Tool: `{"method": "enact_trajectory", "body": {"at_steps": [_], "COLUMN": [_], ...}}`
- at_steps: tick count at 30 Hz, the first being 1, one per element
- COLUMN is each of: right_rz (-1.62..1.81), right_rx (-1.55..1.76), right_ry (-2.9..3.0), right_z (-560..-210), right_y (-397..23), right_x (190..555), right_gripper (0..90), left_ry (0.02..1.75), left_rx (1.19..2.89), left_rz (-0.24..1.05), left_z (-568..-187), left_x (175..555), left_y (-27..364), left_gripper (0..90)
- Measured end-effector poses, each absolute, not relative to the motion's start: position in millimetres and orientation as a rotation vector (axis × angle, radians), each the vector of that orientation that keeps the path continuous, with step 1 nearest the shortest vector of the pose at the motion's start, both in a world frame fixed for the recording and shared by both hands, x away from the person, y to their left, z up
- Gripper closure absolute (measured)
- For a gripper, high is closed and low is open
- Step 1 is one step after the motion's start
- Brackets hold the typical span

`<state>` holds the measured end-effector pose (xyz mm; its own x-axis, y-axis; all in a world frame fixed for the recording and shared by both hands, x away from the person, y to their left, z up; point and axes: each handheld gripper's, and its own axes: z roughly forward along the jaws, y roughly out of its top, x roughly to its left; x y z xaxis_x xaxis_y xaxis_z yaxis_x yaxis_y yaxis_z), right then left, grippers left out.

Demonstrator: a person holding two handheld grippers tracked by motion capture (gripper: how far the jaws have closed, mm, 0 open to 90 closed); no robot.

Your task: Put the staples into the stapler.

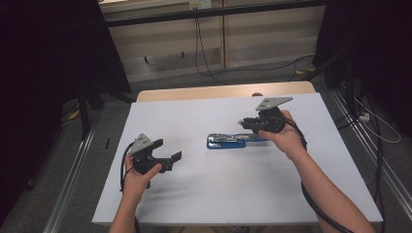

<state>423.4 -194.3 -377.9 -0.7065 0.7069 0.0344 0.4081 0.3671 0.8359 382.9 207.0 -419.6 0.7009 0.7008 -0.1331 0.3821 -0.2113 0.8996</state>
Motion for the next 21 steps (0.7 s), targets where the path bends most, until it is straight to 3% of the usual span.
{"method": "enact_trajectory", "body": {"at_steps": [21], "right_rz": [1.323], "right_rx": [0.837], "right_ry": [2.376], "right_z": [-385], "right_y": [-186], "right_x": [442], "right_gripper": [79.4], "left_ry": [0.878], "left_rx": [1.823], "left_rz": [0.384], "left_z": [-420], "left_x": [382], "left_y": [212], "left_gripper": [6.5]}}
